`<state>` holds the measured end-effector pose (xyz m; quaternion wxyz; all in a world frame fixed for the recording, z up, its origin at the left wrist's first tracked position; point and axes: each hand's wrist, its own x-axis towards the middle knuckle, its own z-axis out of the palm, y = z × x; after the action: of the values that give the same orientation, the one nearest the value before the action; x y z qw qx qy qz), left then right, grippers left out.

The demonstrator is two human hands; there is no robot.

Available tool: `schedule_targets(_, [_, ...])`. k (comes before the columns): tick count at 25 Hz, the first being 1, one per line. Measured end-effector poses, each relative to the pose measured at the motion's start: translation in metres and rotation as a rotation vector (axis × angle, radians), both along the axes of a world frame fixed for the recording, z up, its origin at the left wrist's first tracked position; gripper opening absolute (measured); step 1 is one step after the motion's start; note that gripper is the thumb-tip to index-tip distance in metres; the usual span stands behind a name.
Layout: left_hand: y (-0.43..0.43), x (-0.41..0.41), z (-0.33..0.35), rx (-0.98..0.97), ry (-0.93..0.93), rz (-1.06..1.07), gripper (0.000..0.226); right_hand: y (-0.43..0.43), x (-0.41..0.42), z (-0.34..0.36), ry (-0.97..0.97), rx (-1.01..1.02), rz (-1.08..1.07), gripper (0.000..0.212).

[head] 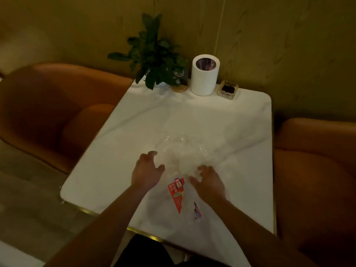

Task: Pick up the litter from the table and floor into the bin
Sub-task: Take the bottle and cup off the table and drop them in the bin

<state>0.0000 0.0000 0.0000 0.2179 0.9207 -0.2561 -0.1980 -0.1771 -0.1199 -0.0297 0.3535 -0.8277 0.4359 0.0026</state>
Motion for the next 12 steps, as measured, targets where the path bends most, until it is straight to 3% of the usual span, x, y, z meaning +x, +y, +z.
schedule_targets(3, [-0.03, 0.032, -0.001, 0.029, -0.102, -0.054, 0.073, -0.034, 0.023, 0.005, -0.034, -0.218, -0.153, 0.049])
schedule_targets(7, [-0.061, 0.065, -0.016, 0.21, -0.087, -0.201, 0.094, -0.065, 0.05, 0.003, 0.204, -0.299, -0.137, 0.063])
schedule_targets(9, [-0.066, 0.08, -0.029, 0.286, -0.067, -0.25, 0.092, -0.068, 0.06, -0.004, 0.313, -0.25, -0.125, 0.064])
schedule_targets(12, [-0.069, 0.097, -0.048, 0.273, -0.061, -0.281, 0.075, -0.072, 0.066, -0.013, 0.294, -0.208, -0.169, 0.058])
